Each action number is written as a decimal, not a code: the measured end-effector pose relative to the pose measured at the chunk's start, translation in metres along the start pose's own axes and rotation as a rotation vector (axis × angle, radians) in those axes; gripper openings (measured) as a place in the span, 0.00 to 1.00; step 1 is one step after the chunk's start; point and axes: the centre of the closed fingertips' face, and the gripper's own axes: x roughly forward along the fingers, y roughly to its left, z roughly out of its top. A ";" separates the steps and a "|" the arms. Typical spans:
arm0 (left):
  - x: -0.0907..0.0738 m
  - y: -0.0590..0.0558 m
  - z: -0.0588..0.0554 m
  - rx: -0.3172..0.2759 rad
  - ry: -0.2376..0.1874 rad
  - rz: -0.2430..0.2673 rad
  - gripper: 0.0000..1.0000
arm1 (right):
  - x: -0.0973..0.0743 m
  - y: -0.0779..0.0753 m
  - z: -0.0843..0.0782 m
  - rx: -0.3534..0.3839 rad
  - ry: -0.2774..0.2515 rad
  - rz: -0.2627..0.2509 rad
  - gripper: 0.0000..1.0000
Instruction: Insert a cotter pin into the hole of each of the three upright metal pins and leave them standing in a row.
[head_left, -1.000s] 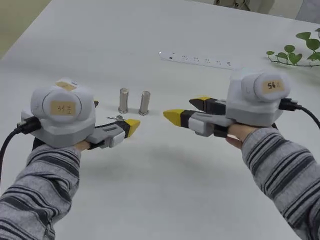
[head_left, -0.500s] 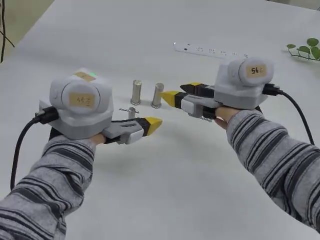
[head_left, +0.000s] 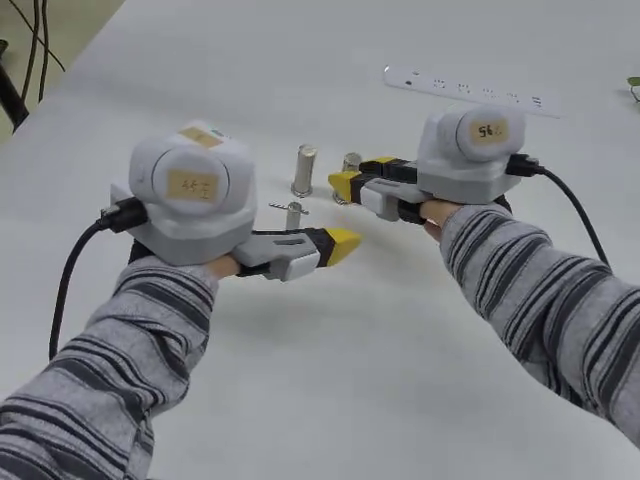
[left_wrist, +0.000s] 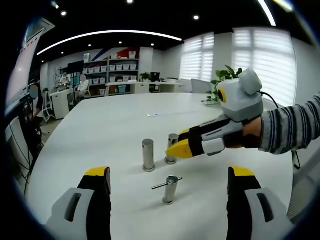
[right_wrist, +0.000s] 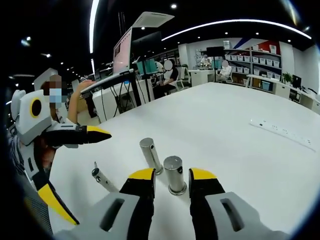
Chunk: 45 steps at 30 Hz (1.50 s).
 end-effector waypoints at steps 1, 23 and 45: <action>0.000 0.000 0.000 -0.001 -0.001 0.001 0.99 | 0.003 -0.002 -0.001 0.009 -0.002 0.005 0.21; 0.004 -0.006 -0.005 0.009 0.030 -0.027 0.99 | -0.004 0.004 -0.001 -0.051 -0.023 -0.044 0.08; 0.003 -0.017 0.001 0.030 0.021 -0.052 0.98 | -0.070 0.008 -0.025 -0.068 0.013 -0.114 0.08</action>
